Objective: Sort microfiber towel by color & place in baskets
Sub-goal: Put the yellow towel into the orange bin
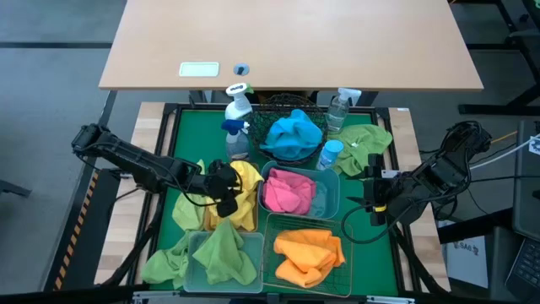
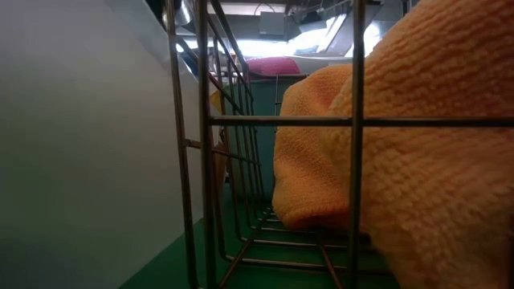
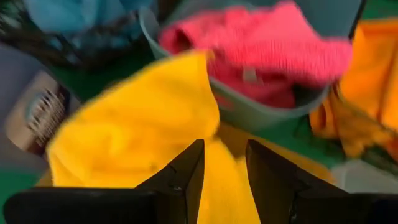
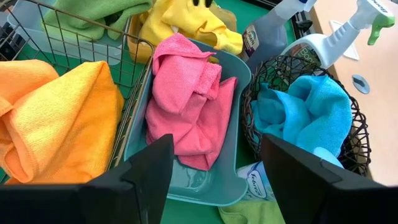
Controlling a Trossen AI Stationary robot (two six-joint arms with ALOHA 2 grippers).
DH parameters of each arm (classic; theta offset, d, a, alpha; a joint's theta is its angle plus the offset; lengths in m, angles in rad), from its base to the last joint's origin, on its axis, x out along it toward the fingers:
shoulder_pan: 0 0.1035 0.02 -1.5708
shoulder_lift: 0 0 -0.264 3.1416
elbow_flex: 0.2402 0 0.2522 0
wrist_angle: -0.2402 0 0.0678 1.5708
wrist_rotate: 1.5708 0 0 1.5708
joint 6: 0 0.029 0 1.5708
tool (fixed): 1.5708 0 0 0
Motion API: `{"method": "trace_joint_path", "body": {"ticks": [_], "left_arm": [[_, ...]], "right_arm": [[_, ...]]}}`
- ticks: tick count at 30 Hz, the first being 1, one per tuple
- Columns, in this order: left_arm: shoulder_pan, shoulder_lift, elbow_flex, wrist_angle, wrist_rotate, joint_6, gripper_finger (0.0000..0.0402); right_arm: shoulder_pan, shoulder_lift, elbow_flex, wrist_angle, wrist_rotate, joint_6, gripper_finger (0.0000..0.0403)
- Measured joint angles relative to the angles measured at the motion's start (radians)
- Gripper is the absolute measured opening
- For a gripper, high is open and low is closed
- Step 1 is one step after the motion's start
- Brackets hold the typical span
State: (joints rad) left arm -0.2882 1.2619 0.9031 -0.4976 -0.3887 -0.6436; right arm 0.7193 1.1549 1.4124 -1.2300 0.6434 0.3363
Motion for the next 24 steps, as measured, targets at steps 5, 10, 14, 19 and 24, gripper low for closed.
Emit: {"method": "trace_joint_path", "body": {"ticks": [5,10,14,19,24], "left_arm": [[0.016,0.019,0.0,0.072,-0.127,0.002,0.0112],[0.056,0.082,0.001,0.1,-0.18,0.003,0.0112],[0.077,0.162,0.001,0.1,-0.157,0.003,0.0111],[0.094,0.248,0.001,0.085,-0.06,0.003,0.0111],[0.101,0.302,0.0,0.038,0.008,0.002,0.0111]], "right_arm": [[0.0,0.0,0.0,-0.002,0.001,0.0,0.0241],[0.0,0.0,0.0,-0.003,0.001,-0.001,0.0241],[0.0,0.0,0.0,-0.003,0.0,-0.001,0.0241],[0.0,0.0,0.0,-0.003,0.0,-0.001,0.0241],[0.0,0.0,0.0,-0.003,0.0,-0.001,0.0241]]}}
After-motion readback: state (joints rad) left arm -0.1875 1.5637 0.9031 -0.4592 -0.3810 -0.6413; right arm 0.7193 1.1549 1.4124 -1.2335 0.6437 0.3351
